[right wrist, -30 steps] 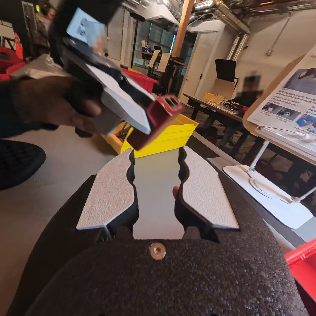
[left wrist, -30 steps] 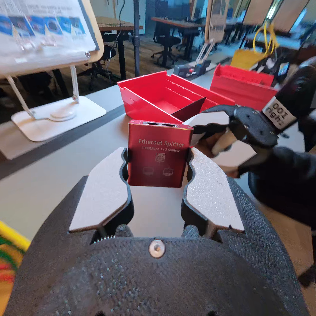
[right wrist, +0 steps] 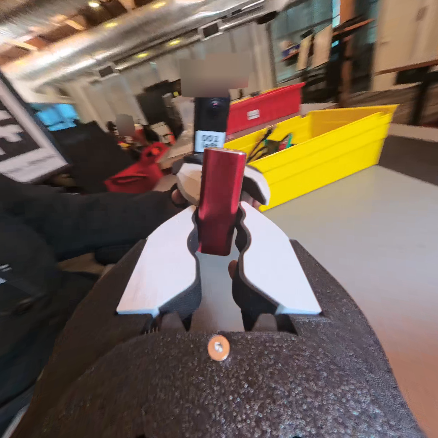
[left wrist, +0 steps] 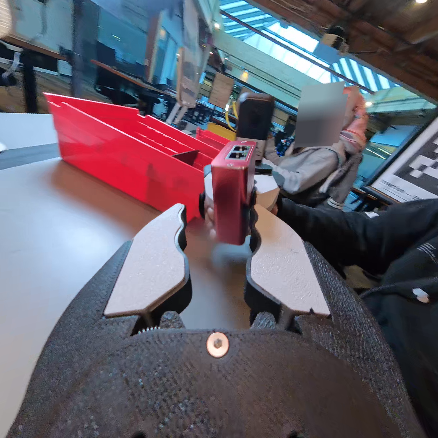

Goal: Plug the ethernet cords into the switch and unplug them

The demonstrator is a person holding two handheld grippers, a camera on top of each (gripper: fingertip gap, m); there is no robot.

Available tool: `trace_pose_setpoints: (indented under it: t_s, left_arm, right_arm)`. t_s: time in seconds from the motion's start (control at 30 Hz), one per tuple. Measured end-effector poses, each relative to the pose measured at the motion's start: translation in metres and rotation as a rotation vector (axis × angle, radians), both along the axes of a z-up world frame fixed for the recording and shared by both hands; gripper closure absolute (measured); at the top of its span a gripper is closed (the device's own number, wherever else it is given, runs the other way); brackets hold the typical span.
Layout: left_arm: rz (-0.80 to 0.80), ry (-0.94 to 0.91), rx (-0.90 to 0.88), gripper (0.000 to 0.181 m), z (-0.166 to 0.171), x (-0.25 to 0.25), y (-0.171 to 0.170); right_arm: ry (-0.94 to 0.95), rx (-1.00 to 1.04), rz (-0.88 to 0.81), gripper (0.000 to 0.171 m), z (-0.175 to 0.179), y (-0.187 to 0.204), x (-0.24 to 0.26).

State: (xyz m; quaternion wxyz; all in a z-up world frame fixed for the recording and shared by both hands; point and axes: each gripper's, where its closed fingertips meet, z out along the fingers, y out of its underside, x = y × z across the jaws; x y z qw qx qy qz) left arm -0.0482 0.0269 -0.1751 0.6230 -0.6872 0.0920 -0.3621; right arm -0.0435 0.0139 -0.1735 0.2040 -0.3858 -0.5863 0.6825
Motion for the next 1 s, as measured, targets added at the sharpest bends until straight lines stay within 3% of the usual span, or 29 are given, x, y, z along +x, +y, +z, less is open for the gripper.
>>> trace_pose_setpoints:
  t_s: [0.07,0.13,0.3,0.5,0.7,1.0]
  left_arm:
    - [-0.046,0.027,0.029,0.134,0.002,0.012,-0.003]
    - [-0.079,0.061,0.048,0.152,0.003,0.021,-0.008]
    - [0.035,0.058,0.057,0.154,0.011,0.011,-0.002]
    - [0.134,-0.15,0.16,0.154,0.036,-0.007,-0.003]
    - [0.068,-0.178,0.167,0.154,0.039,-0.003,-0.007]
    - [0.086,0.126,0.177,0.149,0.028,0.007,-0.011]
  right_arm:
    - [-0.029,-0.007,0.088,0.144,-0.005,-0.011,0.006]
    - [-0.055,0.029,0.103,0.144,-0.013,-0.017,0.005]
    - [-0.022,-0.003,0.01,0.144,-0.003,-0.005,-0.004]
    - [-0.012,-0.071,-0.047,0.137,0.003,-0.009,-0.01]
    - [0.022,-0.087,-0.047,0.146,0.008,-0.012,-0.011]
    - [0.056,0.008,0.054,0.147,0.006,-0.004,0.009]
